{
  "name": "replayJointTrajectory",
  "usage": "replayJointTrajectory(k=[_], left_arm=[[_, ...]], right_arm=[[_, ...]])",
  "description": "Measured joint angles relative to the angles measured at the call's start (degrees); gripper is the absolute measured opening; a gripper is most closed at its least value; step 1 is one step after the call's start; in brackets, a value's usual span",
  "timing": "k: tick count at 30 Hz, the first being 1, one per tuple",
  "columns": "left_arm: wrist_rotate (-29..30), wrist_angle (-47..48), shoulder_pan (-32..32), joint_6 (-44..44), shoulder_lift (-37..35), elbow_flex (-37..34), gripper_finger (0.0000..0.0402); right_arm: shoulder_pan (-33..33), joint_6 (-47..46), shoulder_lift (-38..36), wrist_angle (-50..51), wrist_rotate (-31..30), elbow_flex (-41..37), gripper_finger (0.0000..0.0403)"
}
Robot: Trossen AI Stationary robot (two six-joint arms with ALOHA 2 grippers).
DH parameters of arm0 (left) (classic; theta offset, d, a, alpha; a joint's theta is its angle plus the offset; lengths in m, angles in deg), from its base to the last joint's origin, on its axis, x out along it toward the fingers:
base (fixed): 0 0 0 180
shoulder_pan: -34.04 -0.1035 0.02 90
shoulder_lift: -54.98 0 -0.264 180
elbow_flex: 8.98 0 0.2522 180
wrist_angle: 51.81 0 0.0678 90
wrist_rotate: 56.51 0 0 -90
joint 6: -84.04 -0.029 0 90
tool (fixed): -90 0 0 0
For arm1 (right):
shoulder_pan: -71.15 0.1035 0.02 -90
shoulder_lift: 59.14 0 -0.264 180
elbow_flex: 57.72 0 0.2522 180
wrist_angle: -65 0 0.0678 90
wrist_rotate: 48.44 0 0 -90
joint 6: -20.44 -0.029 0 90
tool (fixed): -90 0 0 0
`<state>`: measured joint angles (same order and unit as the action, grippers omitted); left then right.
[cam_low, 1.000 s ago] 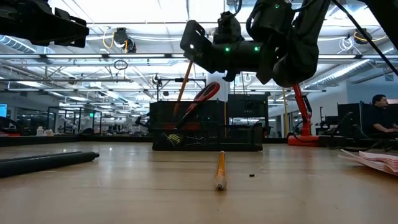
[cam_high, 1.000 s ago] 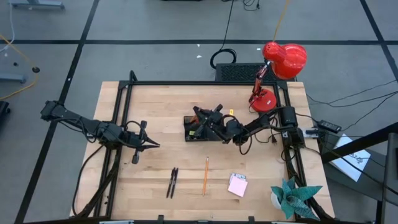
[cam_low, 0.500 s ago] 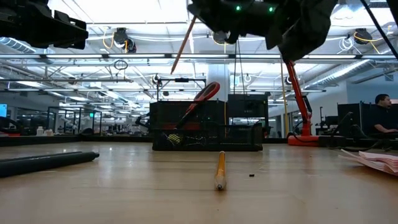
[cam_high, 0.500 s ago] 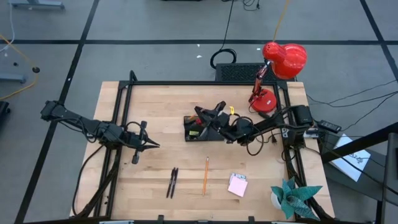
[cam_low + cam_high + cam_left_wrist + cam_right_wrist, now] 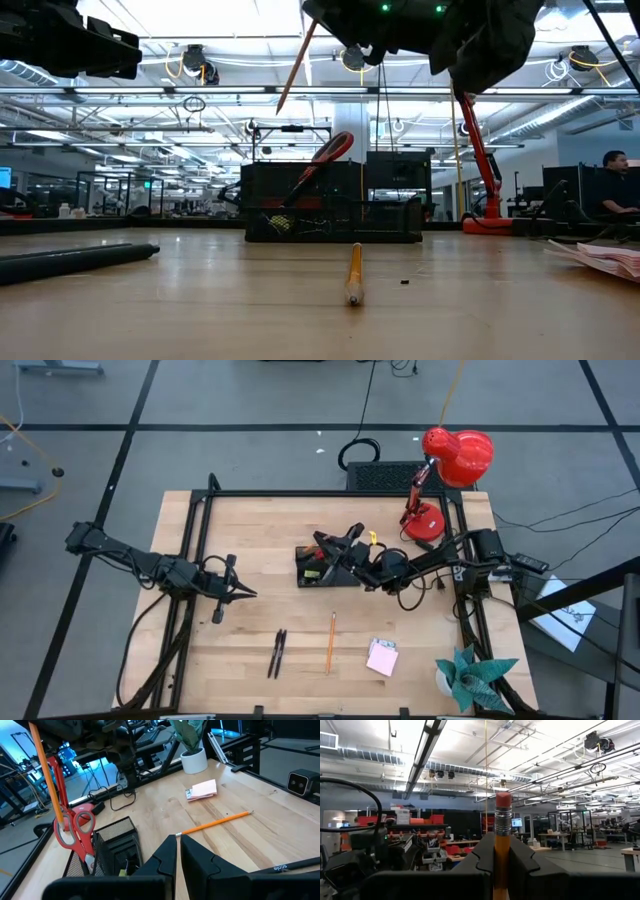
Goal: Pick and place office supplies into organizer
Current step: Put the orange pencil into the desk organizer
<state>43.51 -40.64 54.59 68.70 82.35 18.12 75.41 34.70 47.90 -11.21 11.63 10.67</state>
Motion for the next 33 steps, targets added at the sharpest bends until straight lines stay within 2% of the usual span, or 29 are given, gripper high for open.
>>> replayJointTrajectory(k=[6,13,23,33], left_arm=[[-0.02,0.02,0.0,0.02,0.01,0.0,0.0031],[-0.02,-0.05,0.0,-0.02,0.0,0.0,0.0031],[-0.02,-0.5,0.04,0.07,0.01,0.0,0.0031],[-0.04,-0.44,0.04,0.09,-0.01,0.0,0.0031]], right_arm=[[0.0,0.12,0.0,0.38,-0.09,0.0,0.0013],[-0.14,0.21,0.44,5.59,-1.39,-0.04,0.0013],[-2.3,-3.17,7.8,0.22,-3.06,-0.07,0.0013],[-2.94,-7.36,9.51,1.72,-5.95,-0.25,0.0013]])
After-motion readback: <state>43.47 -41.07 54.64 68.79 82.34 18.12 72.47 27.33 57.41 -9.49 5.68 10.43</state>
